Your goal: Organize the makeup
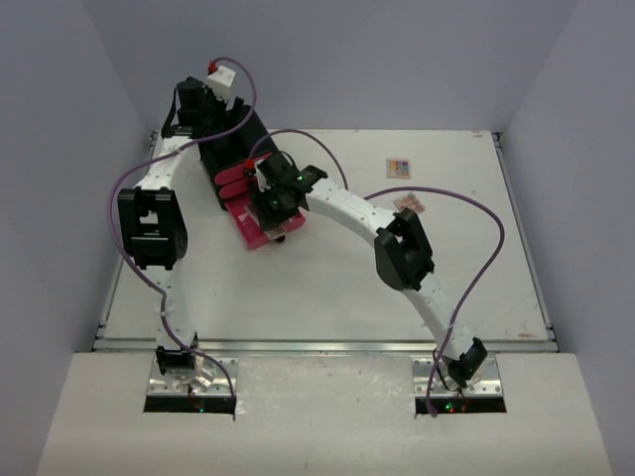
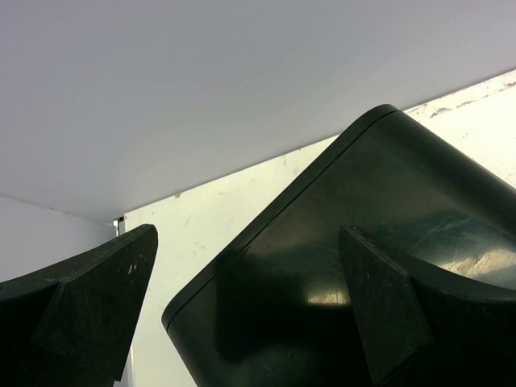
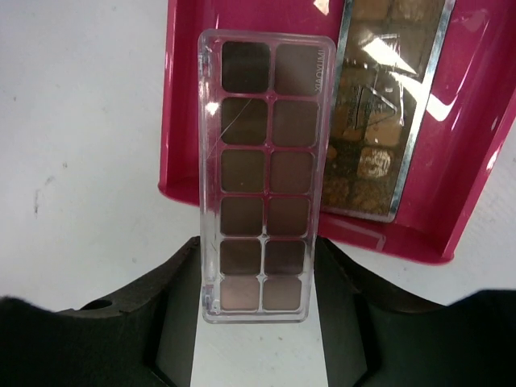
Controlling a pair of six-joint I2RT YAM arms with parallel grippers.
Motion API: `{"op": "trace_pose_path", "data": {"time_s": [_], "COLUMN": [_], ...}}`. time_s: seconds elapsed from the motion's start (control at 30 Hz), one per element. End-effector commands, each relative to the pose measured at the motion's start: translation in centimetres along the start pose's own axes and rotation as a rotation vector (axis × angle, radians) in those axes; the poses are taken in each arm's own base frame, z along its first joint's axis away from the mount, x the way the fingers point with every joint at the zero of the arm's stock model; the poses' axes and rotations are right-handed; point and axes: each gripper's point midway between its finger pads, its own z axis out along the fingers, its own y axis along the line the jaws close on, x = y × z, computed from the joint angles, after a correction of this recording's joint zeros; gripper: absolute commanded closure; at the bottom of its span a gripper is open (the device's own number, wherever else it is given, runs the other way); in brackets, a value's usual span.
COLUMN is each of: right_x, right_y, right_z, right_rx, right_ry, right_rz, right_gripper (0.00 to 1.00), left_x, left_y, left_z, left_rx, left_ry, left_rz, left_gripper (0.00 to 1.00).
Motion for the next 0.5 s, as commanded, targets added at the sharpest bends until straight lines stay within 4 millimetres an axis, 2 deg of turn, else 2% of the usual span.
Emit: {"op": "trace_pose_path", "data": {"time_s": [0.0, 0.23, 0.47], "right_x": [-3.5, -2.1, -3.0], "right_y": [0.6, 0.3, 0.4], "right_z": [0.5, 2.1, 3.1], "right_rx": [-0.002, 0.003, 0.002], "right_ry": [-0.109, -0.072, -0.107], "right_rz": [0.016, 0.037, 0.056], "right_gripper": [1.0, 1.0, 1.0], "left_x": [8.4, 8.2, 8.2], "left_y": [-3.9, -3.9, -3.9], "left_z": [-0.1, -0.1, -0.1], "left_rx": [0.12, 0.122, 0.121], "left_ry": [0.262, 0.257, 0.256], "left_rz": [0.003, 0.001, 0.002], "left_gripper": [0.04, 0.04, 0.04]}}
